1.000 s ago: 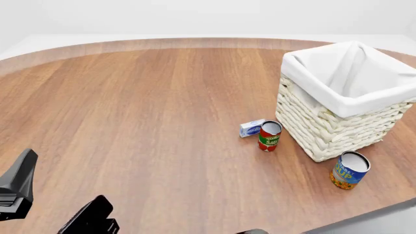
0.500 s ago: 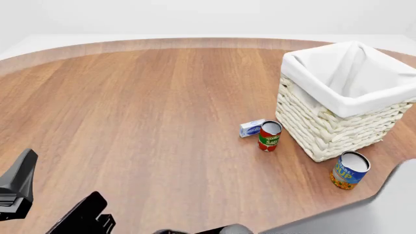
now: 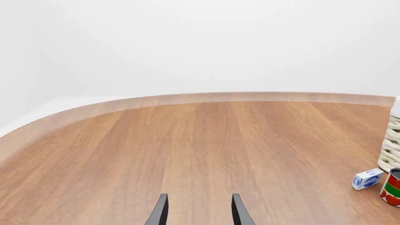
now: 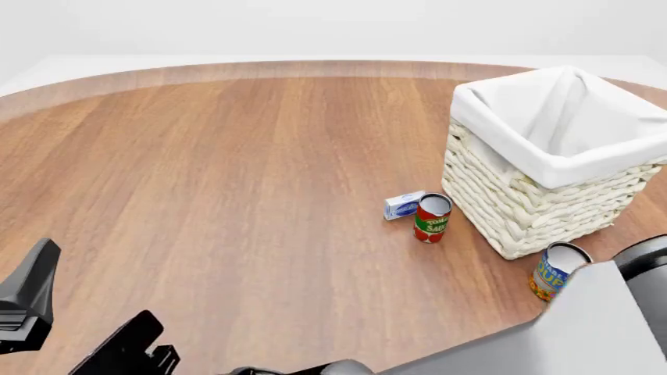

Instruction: Pick up the ketchup, and put it in the basket.

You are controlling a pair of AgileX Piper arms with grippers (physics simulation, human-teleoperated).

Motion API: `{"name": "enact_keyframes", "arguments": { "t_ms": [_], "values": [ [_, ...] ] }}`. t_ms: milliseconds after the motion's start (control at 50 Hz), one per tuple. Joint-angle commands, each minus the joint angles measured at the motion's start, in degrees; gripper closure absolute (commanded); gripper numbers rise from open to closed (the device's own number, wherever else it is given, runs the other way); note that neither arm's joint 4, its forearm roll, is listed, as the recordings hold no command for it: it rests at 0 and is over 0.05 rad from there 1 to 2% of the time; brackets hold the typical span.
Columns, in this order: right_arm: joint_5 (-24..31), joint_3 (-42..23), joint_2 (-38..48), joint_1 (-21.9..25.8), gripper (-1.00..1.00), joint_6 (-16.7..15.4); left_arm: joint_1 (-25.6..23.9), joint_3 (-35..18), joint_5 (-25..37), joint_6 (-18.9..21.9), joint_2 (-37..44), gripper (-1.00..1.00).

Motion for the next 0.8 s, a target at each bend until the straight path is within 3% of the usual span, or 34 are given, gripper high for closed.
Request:
{"name": "enact_keyframes", "arguments": {
  "t_ms": [20, 260, 280, 800],
  "values": [
    [0.1, -1.6, 2.4, 0.1, -1.0, 0.5, 0.0, 0.0, 0.0, 0.0, 0.0, -1.0],
    [-0.6, -1.5, 3.3, -0.4, -1.0, 0.8, 0.0, 0.0, 0.0, 0.0, 0.0, -1.0],
    [-0.6, -1.5, 3.3, -0.4, 1.0, 0.8, 0.0, 0.0, 0.0, 0.0, 0.0, -1.0],
    [-1.4, 0.1, 0.4, -0.5, 1.0, 0.8, 0.0, 0.0, 0.0, 0.0, 0.0, -1.0]
  ]
}}
